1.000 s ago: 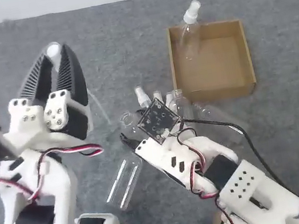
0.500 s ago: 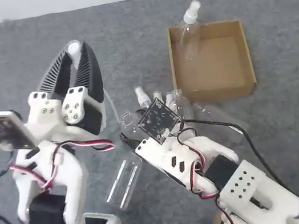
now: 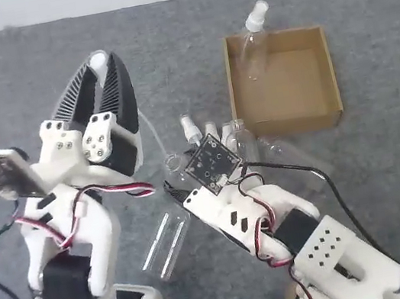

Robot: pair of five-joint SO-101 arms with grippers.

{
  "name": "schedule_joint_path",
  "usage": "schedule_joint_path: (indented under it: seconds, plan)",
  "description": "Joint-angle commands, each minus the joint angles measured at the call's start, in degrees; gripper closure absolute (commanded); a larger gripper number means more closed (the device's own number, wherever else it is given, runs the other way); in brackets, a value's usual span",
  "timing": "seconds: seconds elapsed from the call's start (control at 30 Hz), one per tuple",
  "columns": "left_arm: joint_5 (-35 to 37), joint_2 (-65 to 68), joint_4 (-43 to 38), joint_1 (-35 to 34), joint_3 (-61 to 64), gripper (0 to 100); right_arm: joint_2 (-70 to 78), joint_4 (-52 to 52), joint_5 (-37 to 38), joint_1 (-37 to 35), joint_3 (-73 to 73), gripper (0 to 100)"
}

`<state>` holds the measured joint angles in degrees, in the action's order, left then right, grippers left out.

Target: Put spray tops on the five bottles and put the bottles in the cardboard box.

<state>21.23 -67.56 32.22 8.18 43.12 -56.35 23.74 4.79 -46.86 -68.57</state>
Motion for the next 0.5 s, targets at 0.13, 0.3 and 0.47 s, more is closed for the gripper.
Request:
schedule_joint_path:
  seconds: [0.13,0.3,0.47]
  plan:
    - [0.88,-0.97,2.37,0.44,1.8,99,-2.24,-1.54,-0.62,-0.31,0.88,99.3]
    - [0.88,-1.05,5.01,0.53,6.55,99,-2.24,-1.19,-0.35,-0.04,0.79,99.3]
    - [0.62,-1.14,9.67,0.97,8.13,99,-1.98,-1.27,-0.18,0.13,0.09,99.3]
